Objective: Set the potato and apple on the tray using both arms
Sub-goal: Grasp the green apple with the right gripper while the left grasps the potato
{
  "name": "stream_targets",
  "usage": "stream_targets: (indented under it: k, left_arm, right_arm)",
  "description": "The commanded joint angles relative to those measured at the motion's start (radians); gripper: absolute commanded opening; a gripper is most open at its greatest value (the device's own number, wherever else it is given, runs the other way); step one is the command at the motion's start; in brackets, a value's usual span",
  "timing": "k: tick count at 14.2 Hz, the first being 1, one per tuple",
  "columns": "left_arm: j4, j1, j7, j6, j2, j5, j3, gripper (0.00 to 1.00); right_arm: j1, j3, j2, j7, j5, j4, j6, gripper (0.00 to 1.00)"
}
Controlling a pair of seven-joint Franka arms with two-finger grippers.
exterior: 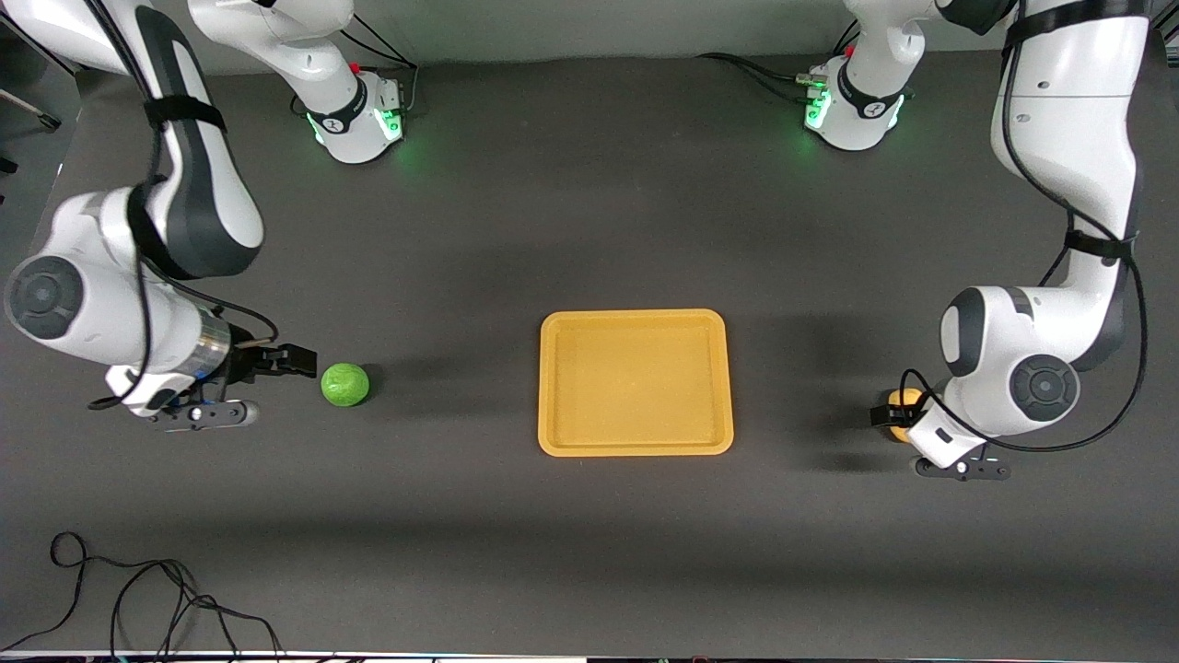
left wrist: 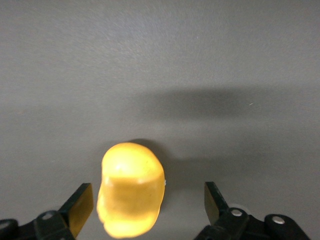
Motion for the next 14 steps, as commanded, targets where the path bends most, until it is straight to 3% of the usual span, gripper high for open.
stream_targets:
  k: [1, 4, 5, 7, 9, 14]
  left_arm:
    - [-0.055, -0.011, 0.011, 0.082, 0.01, 0.024, 0.012, 0.95]
    - [-0.072, -0.005, 0.011, 0.088, 0.009, 0.052, 0.012, 0.91]
    - [-0.072, -0.005, 0.011, 0.087, 0.01, 0.052, 0.012, 0.84]
    - [-0.07, -0.004, 0.012, 0.075, 0.006, 0.052, 0.012, 0.57]
    - [-0.058, -0.01, 0.011, 0.033, -0.014, 0.052, 0.012, 0.41]
    - [0.089, -0.082, -0.029, -0.285, -0.135, 0.015, 0.007, 0.38]
  right_arm:
    - [0.035, -0.002, -0.026, 0.03, -0.009, -0.131, 0.132, 1.0]
    - [0.037, -0.002, 0.054, 0.04, -0.02, -0.177, 0.236, 1.0]
    - [0.039, -0.003, 0.08, 0.04, -0.023, -0.182, 0.259, 1.0]
    - [0.037, -0.003, 0.118, 0.04, -0.049, -0.191, 0.301, 1.0]
    - [0.033, -0.008, 0.146, 0.042, -0.081, -0.208, 0.35, 1.0]
    - [0.031, -0.01, 0.227, 0.047, -0.083, -0.233, 0.454, 0.98]
